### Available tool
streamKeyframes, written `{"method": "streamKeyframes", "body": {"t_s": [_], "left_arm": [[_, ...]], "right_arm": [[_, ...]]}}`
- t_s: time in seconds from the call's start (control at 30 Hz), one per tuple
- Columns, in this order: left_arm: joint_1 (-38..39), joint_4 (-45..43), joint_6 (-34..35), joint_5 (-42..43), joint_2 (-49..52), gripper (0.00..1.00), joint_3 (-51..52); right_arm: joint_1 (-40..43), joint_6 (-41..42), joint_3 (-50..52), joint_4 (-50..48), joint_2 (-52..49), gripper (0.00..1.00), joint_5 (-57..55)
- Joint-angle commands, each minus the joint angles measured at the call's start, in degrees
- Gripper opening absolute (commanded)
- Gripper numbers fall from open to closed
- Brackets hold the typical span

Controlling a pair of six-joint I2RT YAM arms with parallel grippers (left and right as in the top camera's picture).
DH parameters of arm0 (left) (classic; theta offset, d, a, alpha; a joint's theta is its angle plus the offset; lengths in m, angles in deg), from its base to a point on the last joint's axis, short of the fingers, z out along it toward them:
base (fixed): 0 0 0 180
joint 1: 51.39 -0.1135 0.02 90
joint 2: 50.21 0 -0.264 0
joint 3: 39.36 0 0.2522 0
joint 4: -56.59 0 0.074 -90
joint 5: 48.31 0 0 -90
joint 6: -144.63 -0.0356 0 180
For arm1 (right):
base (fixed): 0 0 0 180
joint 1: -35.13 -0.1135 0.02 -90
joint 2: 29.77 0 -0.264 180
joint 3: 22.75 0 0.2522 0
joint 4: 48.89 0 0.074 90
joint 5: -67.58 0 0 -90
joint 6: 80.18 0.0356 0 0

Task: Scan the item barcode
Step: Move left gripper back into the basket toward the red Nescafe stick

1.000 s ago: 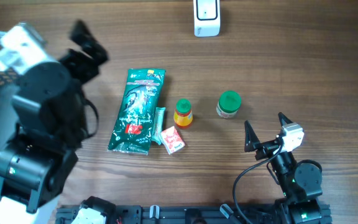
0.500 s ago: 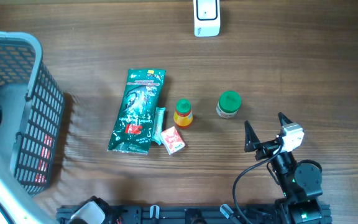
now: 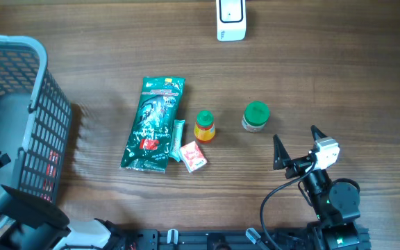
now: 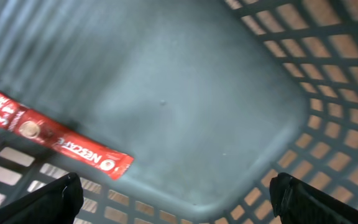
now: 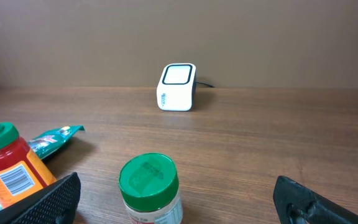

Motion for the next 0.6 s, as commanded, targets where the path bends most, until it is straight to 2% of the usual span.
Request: {"method": "streamKeyframes", "body": {"t_s": [0.0, 0.1, 0.13, 0.17, 0.2, 0.23, 0.33, 0.57], "left_arm": [[-0.3, 2.1, 0.5, 0.3, 1.2, 1.0, -0.2], [-0.3, 3.4, -0.3, 0.3, 1.2, 1.0, -0.2], [-0.2, 3.9, -1.6, 0.3, 1.2, 0.85, -0.2], [-0.2, 4.5, -1.7, 0.2, 1.2, 0.62, -0.1], [-0.2, 5.0, -1.9, 0.2, 1.3, 0.53, 0.0], [-0.2, 4.9, -3.2, 0.2, 1.4, 0.34, 0.0], [-0.1, 5.8, -5.0, 0.2, 1.4, 0.04, 0.0], [0.6, 6.4, -7.4, 0.2, 1.4, 0.04, 0.0]], "right_arm": [[-0.2, 0.9, 0.1, -0.2, 0.0, 1.0, 0.4], [-0.2, 0.9, 0.1, -0.2, 0.0, 1.0, 0.4], [-0.2, 1.0, 0.1, -0.2, 0.0, 1.0, 0.4], [-0.2, 0.9, 0.1, -0.2, 0.0, 1.0, 0.4], [-0.2, 0.9, 0.1, -0.2, 0.0, 1.0, 0.4], [-0.2, 0.9, 0.1, -0.2, 0.0, 1.0, 0.4], [-0.2, 0.9, 0.1, -0.2, 0.0, 1.0, 0.4], [-0.2, 0.9, 0.1, -0.2, 0.0, 1.0, 0.4]]}}
